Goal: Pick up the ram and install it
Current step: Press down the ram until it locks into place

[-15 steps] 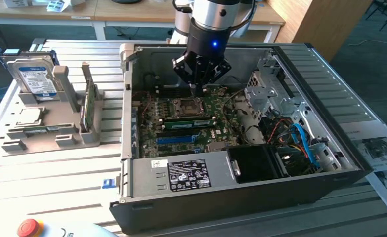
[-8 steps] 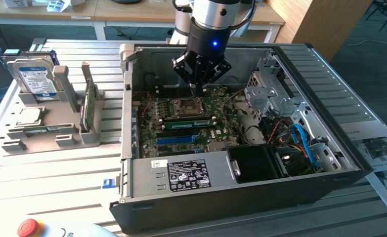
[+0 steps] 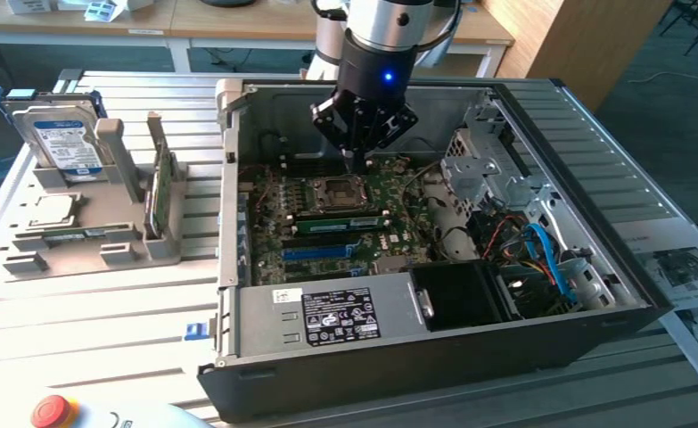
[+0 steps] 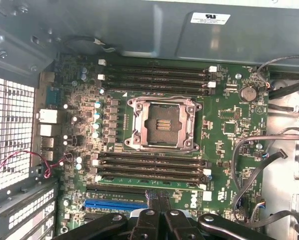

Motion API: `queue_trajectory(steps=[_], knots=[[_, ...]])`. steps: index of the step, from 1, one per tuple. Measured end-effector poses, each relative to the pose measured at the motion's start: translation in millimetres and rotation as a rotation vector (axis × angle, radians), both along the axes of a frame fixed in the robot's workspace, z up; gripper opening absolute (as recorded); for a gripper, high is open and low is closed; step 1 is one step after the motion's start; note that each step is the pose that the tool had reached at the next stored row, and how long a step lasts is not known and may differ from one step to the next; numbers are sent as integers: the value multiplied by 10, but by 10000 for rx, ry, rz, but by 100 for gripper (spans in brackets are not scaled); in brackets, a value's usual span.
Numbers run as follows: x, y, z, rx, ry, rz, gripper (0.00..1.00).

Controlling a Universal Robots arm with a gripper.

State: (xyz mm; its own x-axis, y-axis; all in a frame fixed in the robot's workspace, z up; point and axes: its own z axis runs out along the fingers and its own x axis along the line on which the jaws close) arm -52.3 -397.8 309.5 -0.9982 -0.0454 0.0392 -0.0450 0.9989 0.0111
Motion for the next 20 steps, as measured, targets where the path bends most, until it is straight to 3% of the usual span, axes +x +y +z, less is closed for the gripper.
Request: queue_trajectory(steps=[20], knots=[[0, 0, 22, 0, -1, 0, 10]])
